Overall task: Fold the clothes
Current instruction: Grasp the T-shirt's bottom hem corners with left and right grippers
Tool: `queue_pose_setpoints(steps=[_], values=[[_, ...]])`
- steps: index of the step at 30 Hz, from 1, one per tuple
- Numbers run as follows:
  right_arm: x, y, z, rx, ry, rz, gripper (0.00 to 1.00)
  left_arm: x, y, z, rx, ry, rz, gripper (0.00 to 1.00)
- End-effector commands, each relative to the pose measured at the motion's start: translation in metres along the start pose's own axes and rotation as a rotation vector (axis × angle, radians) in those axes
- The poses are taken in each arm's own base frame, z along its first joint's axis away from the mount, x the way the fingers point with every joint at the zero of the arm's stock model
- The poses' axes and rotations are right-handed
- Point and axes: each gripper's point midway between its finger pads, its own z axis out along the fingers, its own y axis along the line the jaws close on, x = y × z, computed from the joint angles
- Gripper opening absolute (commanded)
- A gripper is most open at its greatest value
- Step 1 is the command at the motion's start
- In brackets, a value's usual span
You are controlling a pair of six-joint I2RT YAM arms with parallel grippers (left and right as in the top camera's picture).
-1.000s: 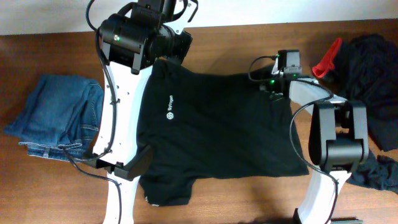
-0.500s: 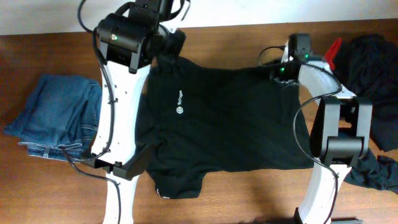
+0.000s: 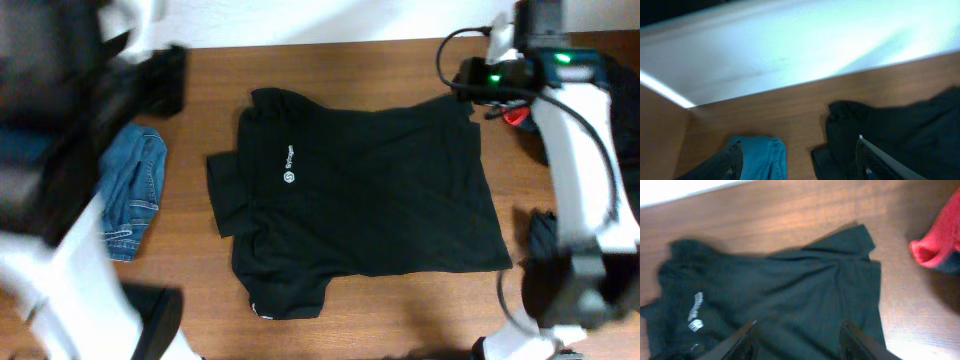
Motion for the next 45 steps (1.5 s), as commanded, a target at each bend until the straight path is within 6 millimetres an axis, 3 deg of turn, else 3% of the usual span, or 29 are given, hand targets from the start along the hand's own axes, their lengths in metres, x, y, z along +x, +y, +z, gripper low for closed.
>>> queue_pose_setpoints(steps=[1, 4, 5, 6, 11, 14, 20, 26, 29, 37, 45], values=[[0.002, 0.014, -0.068, -0.024, -0.089, -0.025, 0.58, 0.004, -0.001, -0.026, 0.037, -0.023, -0.046, 0.73], [0.026, 0.019, -0.1, -0.022, -0.068, -0.009, 0.67, 0.016, -0.013, -0.023, 0.1, 0.032, -0.048, 0.84], [0.044, 0.019, -0.113, -0.018, -0.03, 0.023, 0.74, 0.032, -0.021, -0.008, 0.13, 0.116, -0.042, 0.93], [0.053, 0.019, -0.118, -0.015, -0.006, 0.036, 0.74, 0.042, -0.023, 0.003, 0.134, 0.168, -0.038, 0.99], [0.095, 0.018, -0.134, 0.002, 0.122, 0.079, 0.75, 0.113, -0.039, 0.057, 0.149, 0.491, -0.073, 0.99], [0.114, 0.018, -0.141, 0.009, 0.185, 0.109, 0.75, 0.155, -0.054, 0.079, 0.191, 0.647, -0.075, 0.99], [0.139, 0.016, -0.141, 0.024, 0.267, 0.146, 0.75, 0.227, -0.085, 0.107, 0.284, 0.856, -0.06, 0.99], [0.174, 0.006, -0.111, 0.043, 0.39, 0.198, 0.76, 0.282, -0.119, 0.13, 0.394, 0.903, -0.09, 0.99], [0.197, 0.003, -0.088, 0.027, 0.455, 0.223, 0.76, 0.303, -0.122, 0.129, 0.4, 0.906, -0.093, 0.99], [0.263, -0.007, -0.038, 0.016, 0.578, 0.309, 0.76, 0.349, -0.125, 0.098, 0.376, 0.923, -0.188, 0.99], [0.295, -0.012, -0.015, 0.013, 0.612, 0.35, 0.77, 0.421, -0.152, 0.065, 0.461, 1.038, -0.352, 0.97]])
